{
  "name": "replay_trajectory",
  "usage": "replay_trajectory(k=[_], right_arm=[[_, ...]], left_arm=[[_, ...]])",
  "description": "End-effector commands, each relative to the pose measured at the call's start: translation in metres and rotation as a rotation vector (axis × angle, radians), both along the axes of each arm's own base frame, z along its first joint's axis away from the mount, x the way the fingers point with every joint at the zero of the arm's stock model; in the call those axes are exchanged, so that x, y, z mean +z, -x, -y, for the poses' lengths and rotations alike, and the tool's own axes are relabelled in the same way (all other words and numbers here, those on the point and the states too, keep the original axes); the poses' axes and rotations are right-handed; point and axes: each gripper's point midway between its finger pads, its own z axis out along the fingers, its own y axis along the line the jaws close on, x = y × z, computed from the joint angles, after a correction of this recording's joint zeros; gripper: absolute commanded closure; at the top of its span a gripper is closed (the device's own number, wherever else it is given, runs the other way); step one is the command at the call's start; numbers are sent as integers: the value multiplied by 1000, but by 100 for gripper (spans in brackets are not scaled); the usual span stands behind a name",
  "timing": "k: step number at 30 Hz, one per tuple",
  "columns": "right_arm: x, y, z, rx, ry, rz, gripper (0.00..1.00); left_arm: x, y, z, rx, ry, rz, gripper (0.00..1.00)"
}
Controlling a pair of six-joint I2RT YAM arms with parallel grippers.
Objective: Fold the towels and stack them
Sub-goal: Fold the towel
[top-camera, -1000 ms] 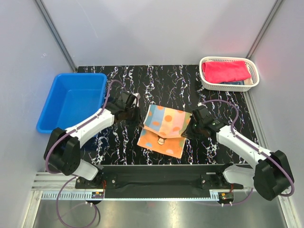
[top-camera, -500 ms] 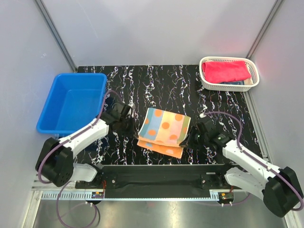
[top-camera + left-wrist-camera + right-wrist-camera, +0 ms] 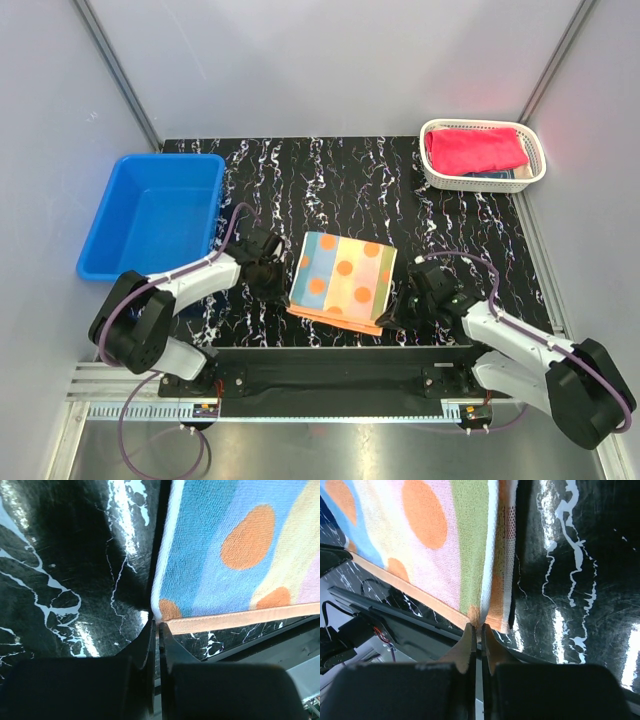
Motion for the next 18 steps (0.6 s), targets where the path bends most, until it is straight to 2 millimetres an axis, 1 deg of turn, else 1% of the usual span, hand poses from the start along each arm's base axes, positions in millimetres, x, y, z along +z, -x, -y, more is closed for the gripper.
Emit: replay_trajectory(k=[1,2,4,5,6,7,9,10,12,13,14,15,18], right_arm=[[5,2,-3,21,-15,19,100],[16,-5,-6,41,-23,62,100],[25,-8,-2,45,16,79,100],[35,-12,-1,52,33,92,100],[39,-12,-1,48,38,90,100],[44,-12,-1,49,35,89,100],[47,-6,-2,50,16,72,100],[46,-3,-1,45,12,66,100],[37,6,2,41,-5,61,100],[32,9,3,39,-8,55,100],[23,15,5,42,-9,33,100],[24,17,0,65,-44,29,100],[17,22,0,64,-52,7,97]], left_arm=[[8,-10,5,5,39,59,100],[12,-11,8,5,54,63,100],[28,-17,16,2,95,88,100],[32,-17,16,2,96,85,100],[38,-18,18,1,103,92,100],[48,-19,19,-2,114,104,100],[54,-18,19,9,127,114,100],[52,-16,18,12,132,125,100],[44,-10,15,16,127,108,100],[33,-4,11,21,113,87,100],[28,-2,10,20,109,82,100],[25,0,9,22,111,76,100],[14,3,8,27,109,63,100]])
